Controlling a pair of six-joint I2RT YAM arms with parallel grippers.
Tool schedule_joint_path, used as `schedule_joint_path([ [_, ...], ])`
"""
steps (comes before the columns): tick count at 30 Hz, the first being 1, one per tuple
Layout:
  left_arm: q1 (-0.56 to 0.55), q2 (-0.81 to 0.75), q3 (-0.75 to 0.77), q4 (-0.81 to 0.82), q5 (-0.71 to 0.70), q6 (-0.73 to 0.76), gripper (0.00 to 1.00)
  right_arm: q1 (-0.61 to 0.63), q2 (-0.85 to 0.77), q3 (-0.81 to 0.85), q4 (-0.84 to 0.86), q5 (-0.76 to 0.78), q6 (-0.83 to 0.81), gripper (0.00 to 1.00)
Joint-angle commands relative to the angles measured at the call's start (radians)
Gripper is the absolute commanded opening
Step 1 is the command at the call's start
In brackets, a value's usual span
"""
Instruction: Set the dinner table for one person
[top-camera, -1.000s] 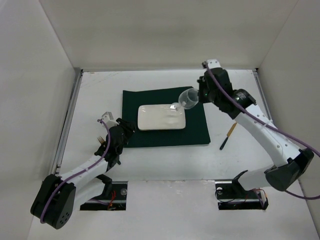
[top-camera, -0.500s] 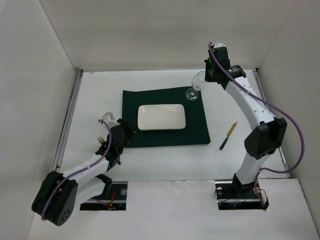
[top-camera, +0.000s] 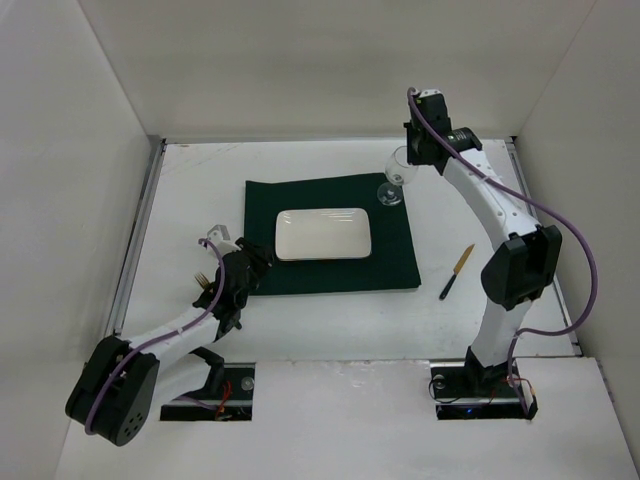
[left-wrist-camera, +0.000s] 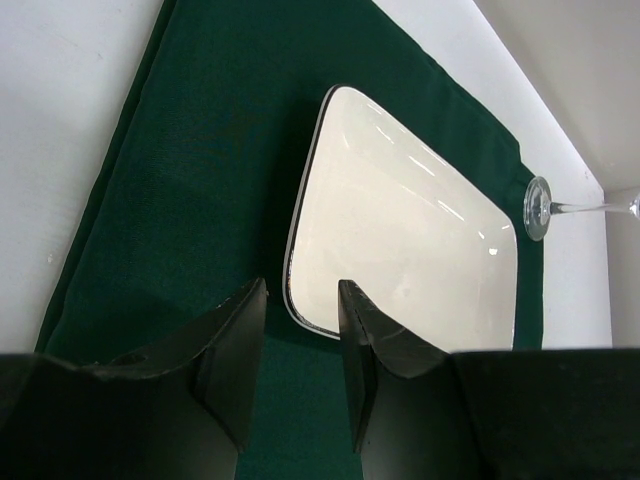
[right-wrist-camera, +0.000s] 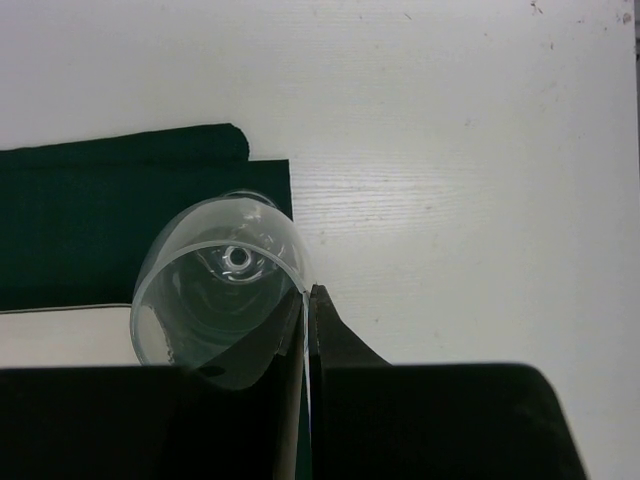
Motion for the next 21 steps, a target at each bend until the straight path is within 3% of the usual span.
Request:
schedule_joint_path([
  [1,0.001,0.01,-0.007,0.06,0.0,-0.009,0.33,0.01,-0.001,0.061,0.035,-0.01,-0.009,0.09],
  [15,0.004,0.011,-0.01,0.068,0.005,-0.01,0.33,0.036,0.045,0.093,0.019,-0.015,-0.019,0.1],
  [21,0.004,0.016,-0.01,0.068,0.005,-0.01,0.33,0.047,0.046,0.095,0.027,-0.004,-0.024,0.27],
])
